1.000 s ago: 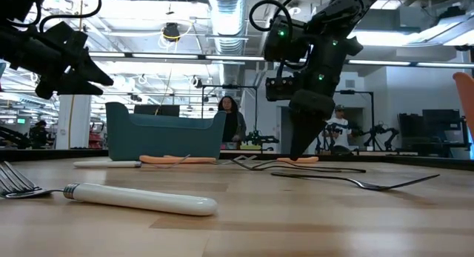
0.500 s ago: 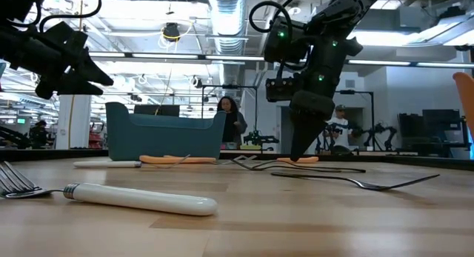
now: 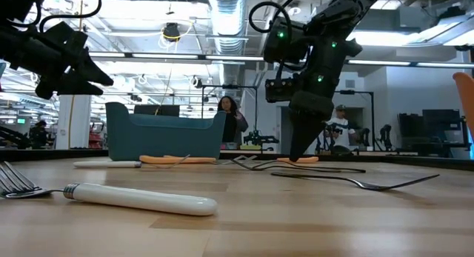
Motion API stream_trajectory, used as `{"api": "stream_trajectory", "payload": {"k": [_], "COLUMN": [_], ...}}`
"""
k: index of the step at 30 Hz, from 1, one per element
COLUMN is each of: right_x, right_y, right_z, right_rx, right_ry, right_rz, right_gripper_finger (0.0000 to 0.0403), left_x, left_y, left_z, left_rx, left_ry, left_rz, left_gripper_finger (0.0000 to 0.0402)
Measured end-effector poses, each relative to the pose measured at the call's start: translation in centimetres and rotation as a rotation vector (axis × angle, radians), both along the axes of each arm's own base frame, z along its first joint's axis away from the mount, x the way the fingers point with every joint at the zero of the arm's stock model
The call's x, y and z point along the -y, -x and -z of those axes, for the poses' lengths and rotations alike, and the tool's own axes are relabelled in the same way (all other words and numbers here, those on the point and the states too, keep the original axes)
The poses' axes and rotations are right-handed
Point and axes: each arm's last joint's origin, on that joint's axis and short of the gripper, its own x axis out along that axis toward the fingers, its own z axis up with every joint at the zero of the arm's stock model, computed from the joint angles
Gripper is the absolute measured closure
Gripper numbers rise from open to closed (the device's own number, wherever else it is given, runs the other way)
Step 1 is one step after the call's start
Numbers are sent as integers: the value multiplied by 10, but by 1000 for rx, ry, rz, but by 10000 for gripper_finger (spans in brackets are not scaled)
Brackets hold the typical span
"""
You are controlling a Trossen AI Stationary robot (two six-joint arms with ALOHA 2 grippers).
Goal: Sort silverware by color (type)
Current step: Put the black fork into the orange bin
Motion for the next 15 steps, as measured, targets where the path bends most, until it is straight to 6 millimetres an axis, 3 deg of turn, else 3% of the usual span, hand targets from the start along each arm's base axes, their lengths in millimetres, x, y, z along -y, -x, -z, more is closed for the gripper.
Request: {"api": "stream_trajectory", "payload": {"k": [9, 15], "right_x": [-5, -5], "right_y": [-8, -6], "right_z": [17, 18], "right_rx": [-17, -29], "right_ry": [3, -11], "right_rz": [-21, 25], "right_gripper_finger": [131, 146], "left_x": [0, 0], "left_y": [0, 0], "left_z": [0, 0], "left_rx": [-1, 1], "left_ry": [0, -5], "left_rz": [0, -11], "left_gripper_finger": [167, 167]}}
